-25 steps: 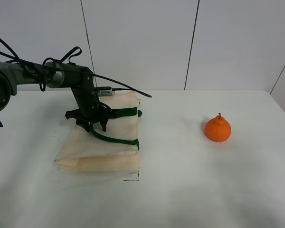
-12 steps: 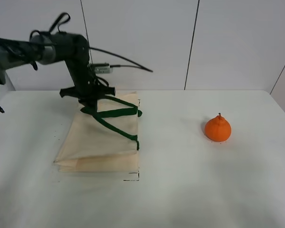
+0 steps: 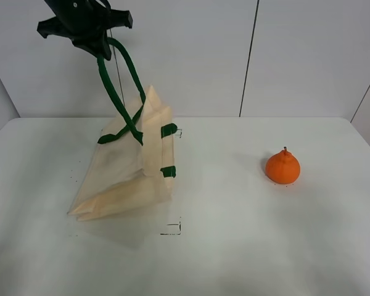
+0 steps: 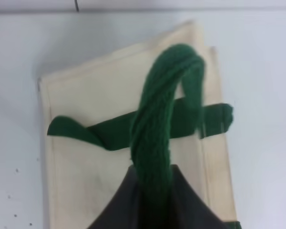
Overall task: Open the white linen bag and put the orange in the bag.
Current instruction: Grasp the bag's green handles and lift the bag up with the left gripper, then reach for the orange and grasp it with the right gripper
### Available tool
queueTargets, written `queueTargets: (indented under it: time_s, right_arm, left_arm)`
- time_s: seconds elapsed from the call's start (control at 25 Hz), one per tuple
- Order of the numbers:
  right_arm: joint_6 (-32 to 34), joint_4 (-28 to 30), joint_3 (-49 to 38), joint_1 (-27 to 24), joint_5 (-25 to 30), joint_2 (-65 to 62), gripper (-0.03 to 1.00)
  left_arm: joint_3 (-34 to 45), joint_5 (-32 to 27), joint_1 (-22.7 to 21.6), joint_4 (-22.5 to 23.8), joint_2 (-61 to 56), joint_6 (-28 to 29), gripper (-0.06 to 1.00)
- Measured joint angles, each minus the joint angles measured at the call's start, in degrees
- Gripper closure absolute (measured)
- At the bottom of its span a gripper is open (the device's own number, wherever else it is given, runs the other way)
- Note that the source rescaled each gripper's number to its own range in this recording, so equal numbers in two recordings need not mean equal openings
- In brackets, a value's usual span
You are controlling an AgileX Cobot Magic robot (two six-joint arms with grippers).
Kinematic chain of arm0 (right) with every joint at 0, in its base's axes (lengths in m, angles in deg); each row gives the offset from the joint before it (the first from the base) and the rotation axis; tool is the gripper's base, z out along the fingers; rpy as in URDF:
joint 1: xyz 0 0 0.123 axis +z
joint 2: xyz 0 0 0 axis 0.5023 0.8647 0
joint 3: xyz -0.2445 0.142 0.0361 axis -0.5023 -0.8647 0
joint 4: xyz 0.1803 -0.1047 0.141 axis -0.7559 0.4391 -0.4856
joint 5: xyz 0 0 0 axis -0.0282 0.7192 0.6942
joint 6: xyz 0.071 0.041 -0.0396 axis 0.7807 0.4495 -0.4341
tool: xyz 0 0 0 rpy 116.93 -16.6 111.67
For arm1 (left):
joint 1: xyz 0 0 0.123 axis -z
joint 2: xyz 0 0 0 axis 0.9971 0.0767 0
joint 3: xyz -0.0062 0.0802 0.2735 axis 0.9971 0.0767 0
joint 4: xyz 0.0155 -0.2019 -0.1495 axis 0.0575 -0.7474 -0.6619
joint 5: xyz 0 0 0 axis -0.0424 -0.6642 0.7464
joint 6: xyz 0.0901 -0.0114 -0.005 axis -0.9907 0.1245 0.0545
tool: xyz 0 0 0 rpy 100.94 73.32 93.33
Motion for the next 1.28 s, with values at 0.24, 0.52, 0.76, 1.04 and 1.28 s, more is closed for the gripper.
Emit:
queueTargets:
  time_s: [0.24,0.52,0.76,1.04,1.28]
  right_arm:
    - [0.0,-0.8,5.7,0.0,0.1,20.9,-0.03]
    - [0.0,-1.2,22.4,0.0,-0.2,57.3,-0.03]
    - [-1.3,-1.2,41.9,0.0,4.6,84.7,-0.03]
    - [-1.6,-1.2,59.4,0.0,8.6,105.4,-0.03]
    - [-2.0,-1.4,63.5,1.9,6.3,114.8,-0.03]
  left_arm:
    - [0.0,0.0,0.0,0.1,-2.4,-1.2,0.94]
    - [0.0,0.0,0.0,0.1,-3.7,-1.7,0.94]
    - [0.0,0.0,0.0,0.1,-3.7,-1.8,0.94]
    - [0.0,0.0,0.0,-0.6,-3.7,-1.8,0.94]
    - [0.0,0.0,0.0,-0.7,-3.7,-1.8,0.94]
